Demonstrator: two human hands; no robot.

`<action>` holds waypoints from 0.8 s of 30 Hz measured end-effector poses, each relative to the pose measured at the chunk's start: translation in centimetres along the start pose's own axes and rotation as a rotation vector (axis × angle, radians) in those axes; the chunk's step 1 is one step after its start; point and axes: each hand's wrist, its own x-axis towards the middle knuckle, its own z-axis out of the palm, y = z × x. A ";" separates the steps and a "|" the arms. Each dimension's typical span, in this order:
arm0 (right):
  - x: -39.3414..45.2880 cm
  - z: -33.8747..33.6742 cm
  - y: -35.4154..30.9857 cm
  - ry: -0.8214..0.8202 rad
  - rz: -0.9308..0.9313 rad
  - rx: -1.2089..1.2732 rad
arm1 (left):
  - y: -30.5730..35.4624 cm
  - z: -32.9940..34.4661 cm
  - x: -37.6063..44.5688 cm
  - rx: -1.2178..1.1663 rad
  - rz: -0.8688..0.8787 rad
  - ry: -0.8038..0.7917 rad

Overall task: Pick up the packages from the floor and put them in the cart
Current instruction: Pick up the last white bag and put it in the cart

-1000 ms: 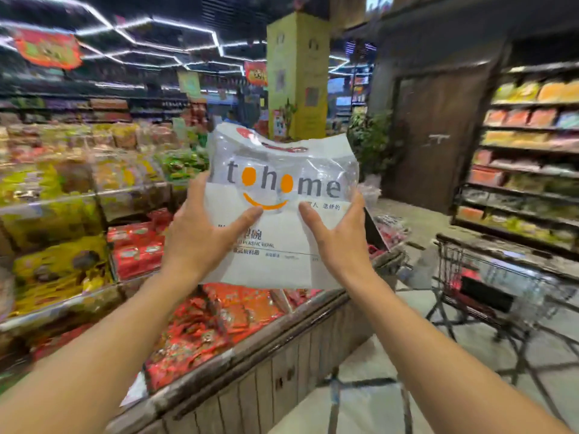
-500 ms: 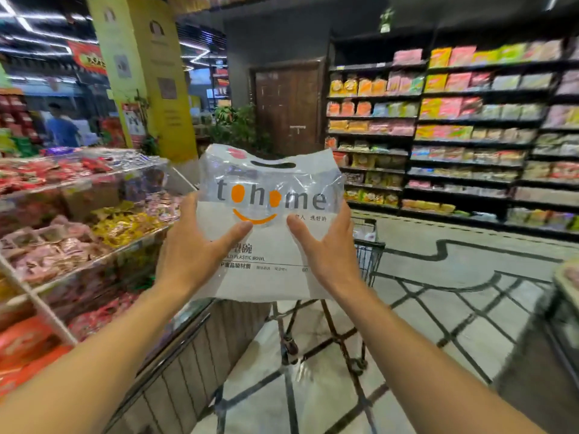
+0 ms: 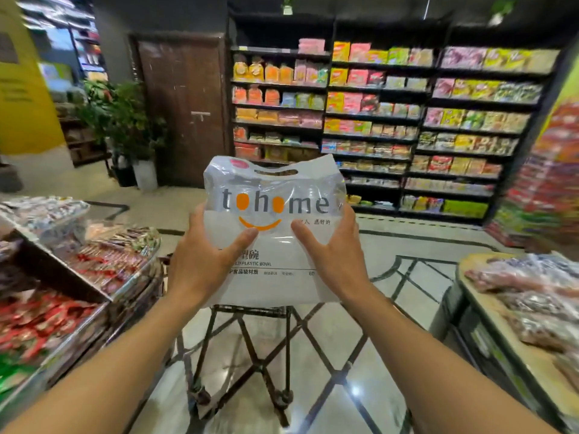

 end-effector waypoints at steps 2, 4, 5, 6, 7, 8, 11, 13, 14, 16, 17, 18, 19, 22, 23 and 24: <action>4.0 0.1 1.7 0.016 0.035 -0.029 | -0.4 3.5 3.2 -0.009 -0.028 -0.036; 7.4 0.3 3.5 0.030 0.069 -0.038 | -0.6 6.6 6.1 0.005 -0.040 -0.070; 8.9 0.5 4.5 0.036 0.081 -0.040 | -0.7 8.1 7.4 0.011 -0.038 -0.081; 10.4 0.6 5.5 0.043 0.087 -0.039 | -0.8 9.5 8.7 0.012 -0.032 -0.092; 12.0 0.8 6.5 0.047 0.093 -0.039 | -1.0 10.9 10.0 0.006 -0.024 -0.099; 13.6 1.0 7.5 0.049 0.097 -0.038 | -1.2 12.4 11.2 -0.003 -0.020 -0.102; 18.4 1.7 10.6 0.054 0.096 -0.028 | -1.6 16.7 14.8 -0.008 -0.016 -0.117; 21.9 2.0 12.7 0.056 0.087 -0.016 | -1.8 19.6 17.2 0.003 -0.018 -0.118; 23.7 2.1 13.8 0.053 0.086 -0.013 | -2.1 21.1 18.5 0.010 -0.018 -0.108; 27.6 2.4 16.0 0.043 0.083 -0.006 | -2.3 24.4 21.0 0.026 -0.026 -0.092; 29.6 2.5 17.0 0.033 0.079 -0.005 | -2.5 26.1 22.3 0.030 -0.032 -0.090; 31.6 2.6 18.1 0.021 0.072 -0.008 | -2.4 27.7 23.5 0.035 -0.041 -0.086; 33.6 2.7 19.1 0.005 0.063 -0.013 | -2.3 29.1 24.6 0.043 -0.056 -0.079; 39.8 3.4 20.9 -0.046 0.041 -0.016 | -2.3 32.8 28.1 0.059 -0.113 -0.045; 41.7 3.8 21.2 -0.064 0.031 -0.016 | -2.3 33.7 29.2 0.062 -0.127 -0.026; 43.6 4.3 21.5 -0.082 0.017 -0.013 | -2.6 34.6 30.3 0.065 -0.138 -0.004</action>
